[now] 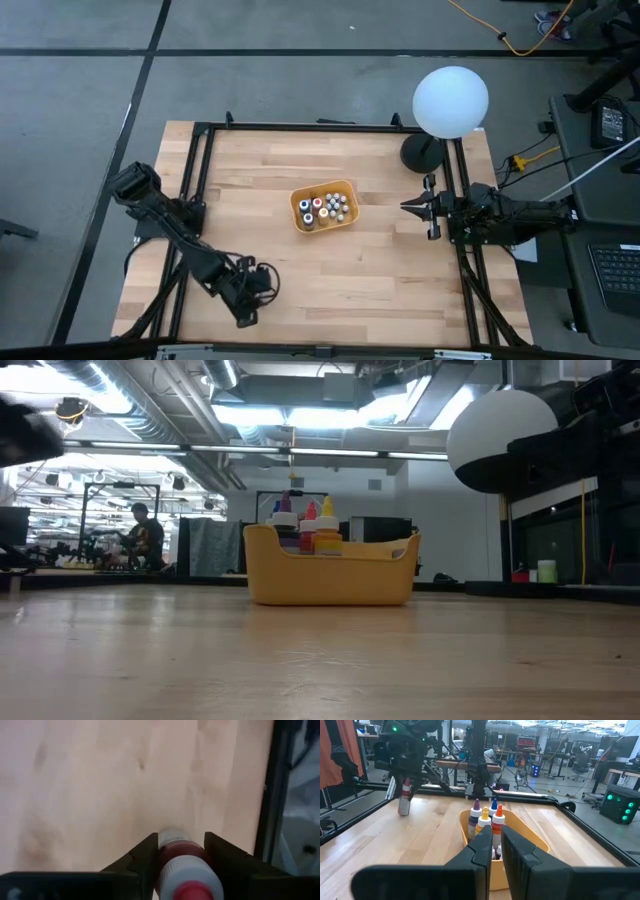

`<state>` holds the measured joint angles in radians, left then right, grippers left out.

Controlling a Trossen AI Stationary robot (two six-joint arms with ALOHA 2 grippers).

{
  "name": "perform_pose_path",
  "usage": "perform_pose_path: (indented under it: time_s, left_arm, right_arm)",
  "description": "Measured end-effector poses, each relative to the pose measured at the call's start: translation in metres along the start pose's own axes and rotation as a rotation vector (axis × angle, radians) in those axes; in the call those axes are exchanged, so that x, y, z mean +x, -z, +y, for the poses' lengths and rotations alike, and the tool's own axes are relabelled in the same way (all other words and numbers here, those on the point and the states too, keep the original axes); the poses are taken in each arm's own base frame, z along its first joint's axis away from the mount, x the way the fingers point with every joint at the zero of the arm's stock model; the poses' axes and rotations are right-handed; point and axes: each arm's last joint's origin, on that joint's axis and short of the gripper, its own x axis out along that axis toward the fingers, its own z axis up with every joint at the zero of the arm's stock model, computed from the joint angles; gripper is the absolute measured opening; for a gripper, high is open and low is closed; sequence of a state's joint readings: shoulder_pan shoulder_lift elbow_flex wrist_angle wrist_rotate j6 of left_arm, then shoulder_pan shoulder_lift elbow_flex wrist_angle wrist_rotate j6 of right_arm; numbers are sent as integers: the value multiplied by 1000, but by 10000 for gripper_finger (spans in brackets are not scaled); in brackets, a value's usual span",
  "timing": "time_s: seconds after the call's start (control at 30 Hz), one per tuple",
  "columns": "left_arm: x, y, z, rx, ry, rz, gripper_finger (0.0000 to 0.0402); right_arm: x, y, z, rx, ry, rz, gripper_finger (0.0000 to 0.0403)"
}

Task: Pick & Place food coloring
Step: Put the pink food coloring bottle into the yellow bin

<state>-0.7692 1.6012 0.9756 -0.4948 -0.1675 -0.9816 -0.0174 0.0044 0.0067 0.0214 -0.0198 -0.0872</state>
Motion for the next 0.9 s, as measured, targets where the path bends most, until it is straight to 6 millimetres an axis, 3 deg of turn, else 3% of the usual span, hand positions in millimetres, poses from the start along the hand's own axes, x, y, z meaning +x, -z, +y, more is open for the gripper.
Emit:
perform_pose_path:
  time_s: [0.2, 0.6, 0.9]
  left_arm:
    - [-22, -40, 7, -29, -47, -113, 138]
    - [-85, -128, 67, -38, -184, -206, 138]
    - [-100, -167, 107, -7, -130, -257, 138]
  right_arm:
    - [0, 0, 0, 0, 0, 0, 44]
    - [0, 0, 0, 0, 0, 0, 44]
    - [0, 0, 0, 0, 0, 0, 44]
